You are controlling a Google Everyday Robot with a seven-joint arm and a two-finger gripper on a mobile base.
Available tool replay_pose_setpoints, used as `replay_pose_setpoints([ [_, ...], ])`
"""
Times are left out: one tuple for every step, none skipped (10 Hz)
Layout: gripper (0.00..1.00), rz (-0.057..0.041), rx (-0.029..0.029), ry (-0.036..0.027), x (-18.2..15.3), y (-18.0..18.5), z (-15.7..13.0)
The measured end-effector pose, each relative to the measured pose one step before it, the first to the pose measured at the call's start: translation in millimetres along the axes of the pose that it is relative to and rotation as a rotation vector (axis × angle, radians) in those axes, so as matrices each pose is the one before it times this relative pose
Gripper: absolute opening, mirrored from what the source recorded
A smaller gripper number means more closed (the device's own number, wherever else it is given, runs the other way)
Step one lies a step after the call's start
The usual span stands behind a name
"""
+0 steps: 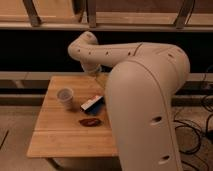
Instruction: Place the ceramic cup in the ceramic bowl
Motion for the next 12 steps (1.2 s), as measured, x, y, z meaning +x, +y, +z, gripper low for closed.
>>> replay_pose_setpoints([
  [0.80, -0.05437, -0.00878, -0.04086, -19.07, -1.21, 0.81],
  [0.80, -0.03808, -0.01046, -0.02587, -11.63, 0.26, -0.36],
  [0.80, -0.03122, -0.00970, -0.01748, -8.79, 0.15, 0.01],
  [0.80, -0.04482, -0.01170, -0.01090, -9.41, -0.38, -2.41],
  [0.80, -0.01922, -0.00495, -0.00468, -5.17, -1.53, -0.29],
  [0.80, 0.00034, 0.00052, 0.00032, 0.14, -0.02, -0.34],
  [0.80, 0.00174, -0.00005, 0.00051, 0.90, 0.81, -0.15],
  [0.80, 0.00108, 0.00019, -0.00043, 0.45, 0.19, 0.13],
  [0.80, -0.01329, 0.00129, -0.00271, -1.51, -3.55, 1.28],
  [0.80, -0.02651, 0.00085, -0.00440, -3.36, -6.63, 2.20],
  [0.80, -0.07211, 0.01654, -0.03666, -19.24, -24.15, 5.77],
  [0.80, -0.05699, 0.01018, -0.02754, -15.62, -19.15, 5.26],
])
